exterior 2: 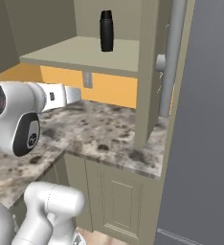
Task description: Pick the can, water bottle from the counter and place them in the open cabinet.
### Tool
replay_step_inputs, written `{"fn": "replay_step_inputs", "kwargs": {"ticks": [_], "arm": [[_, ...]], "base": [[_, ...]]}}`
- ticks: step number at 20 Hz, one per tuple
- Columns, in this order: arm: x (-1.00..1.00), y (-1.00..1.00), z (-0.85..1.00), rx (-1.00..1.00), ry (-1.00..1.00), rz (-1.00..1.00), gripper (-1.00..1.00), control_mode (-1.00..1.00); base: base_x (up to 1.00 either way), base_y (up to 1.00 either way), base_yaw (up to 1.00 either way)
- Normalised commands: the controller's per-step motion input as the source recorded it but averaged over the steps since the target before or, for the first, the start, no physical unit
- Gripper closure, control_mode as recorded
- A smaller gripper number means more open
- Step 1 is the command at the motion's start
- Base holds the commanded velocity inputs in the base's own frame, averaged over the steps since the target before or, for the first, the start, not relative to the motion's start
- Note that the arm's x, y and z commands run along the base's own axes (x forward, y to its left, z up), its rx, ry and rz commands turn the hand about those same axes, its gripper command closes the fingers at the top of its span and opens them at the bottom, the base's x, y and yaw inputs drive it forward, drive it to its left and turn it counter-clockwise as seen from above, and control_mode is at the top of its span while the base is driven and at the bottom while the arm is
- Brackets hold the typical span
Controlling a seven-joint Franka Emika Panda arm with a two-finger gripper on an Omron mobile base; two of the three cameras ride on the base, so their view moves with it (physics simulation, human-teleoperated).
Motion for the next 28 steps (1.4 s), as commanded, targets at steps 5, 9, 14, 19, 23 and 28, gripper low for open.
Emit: {"fn": "replay_step_inputs", "kwargs": {"ticks": [5,9,14,19,23,28], "arm": [[0.0,0.0,0.0,0.0,0.0,0.0,-1.0,1.0],[0.0,0.0,0.0,0.0,0.0,0.0,-1.0,1.0],[0.0,0.0,0.0,0.0,0.0,0.0,-1.0,1.0],[0.0,0.0,0.0,0.0,0.0,0.0,-1.0,1.0],[0.0,0.0,0.0,0.0,0.0,0.0,-1.0,1.0],[0.0,0.0,0.0,0.0,0.0,0.0,-1.0,1.0]], "base": [[-0.78,0.0,-0.19],[-0.77,0.06,-0.3],[-0.8,-0.05,-0.42],[-0.68,-0.21,-0.47],[-0.53,-0.33,-0.5],[-0.44,-0.41,-0.51]]}}
